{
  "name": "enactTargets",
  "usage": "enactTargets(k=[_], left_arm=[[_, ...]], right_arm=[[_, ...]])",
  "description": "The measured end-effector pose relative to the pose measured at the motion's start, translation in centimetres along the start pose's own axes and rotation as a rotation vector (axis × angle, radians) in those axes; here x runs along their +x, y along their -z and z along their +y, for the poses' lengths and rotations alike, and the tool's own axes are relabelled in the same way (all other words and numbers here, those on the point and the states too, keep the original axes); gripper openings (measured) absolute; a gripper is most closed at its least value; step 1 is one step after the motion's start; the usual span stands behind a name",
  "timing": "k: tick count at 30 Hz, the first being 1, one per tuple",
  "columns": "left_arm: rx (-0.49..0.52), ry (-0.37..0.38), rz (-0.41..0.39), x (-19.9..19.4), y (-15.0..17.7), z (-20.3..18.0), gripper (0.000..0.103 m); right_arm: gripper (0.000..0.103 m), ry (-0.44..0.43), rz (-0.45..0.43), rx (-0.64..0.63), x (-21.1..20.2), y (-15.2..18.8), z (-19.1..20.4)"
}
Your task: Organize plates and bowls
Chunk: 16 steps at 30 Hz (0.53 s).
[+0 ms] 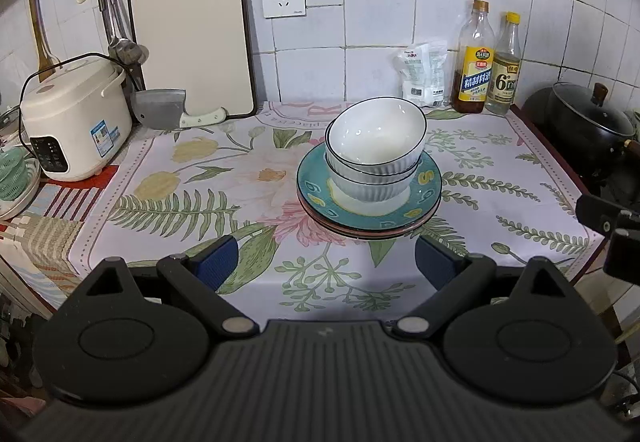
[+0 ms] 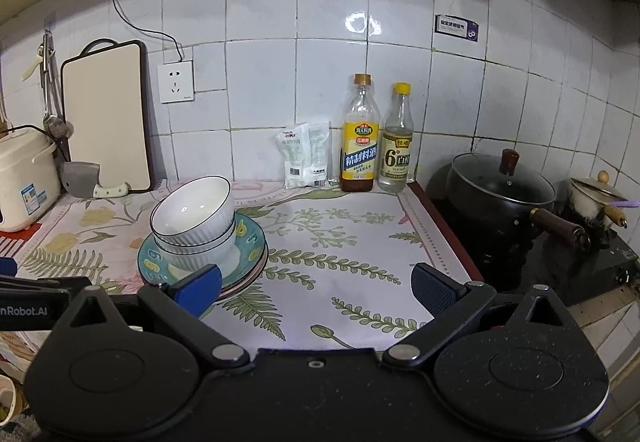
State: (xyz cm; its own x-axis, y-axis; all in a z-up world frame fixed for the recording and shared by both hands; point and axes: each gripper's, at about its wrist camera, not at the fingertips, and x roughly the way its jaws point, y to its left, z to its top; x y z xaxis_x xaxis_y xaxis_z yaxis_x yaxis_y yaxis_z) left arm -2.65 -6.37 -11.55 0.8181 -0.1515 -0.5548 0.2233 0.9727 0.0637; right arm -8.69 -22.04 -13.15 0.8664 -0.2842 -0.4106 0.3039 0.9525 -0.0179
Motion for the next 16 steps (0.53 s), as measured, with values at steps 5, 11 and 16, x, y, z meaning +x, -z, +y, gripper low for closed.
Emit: enactTargets(k=[5, 11, 16], left_arm=[[-0.006, 0.002, 0.004, 0.02, -0.06, 0.00, 0.096], [-0.001, 0.007, 0.006, -0.05, -0.05, 0.09, 0.096], [0.025, 0.033, 0.014, -0.14, -0.10, -0.02, 0.096]], right_arm=[[0.102, -0.005, 0.009, 0.007, 0.20, 0.03, -0.27], [0.102, -0.003, 0.015, 0.009, 0.24, 0.13, -0.51], [0.102, -0.004, 0.016, 0.007, 0.22, 0.17, -0.55]])
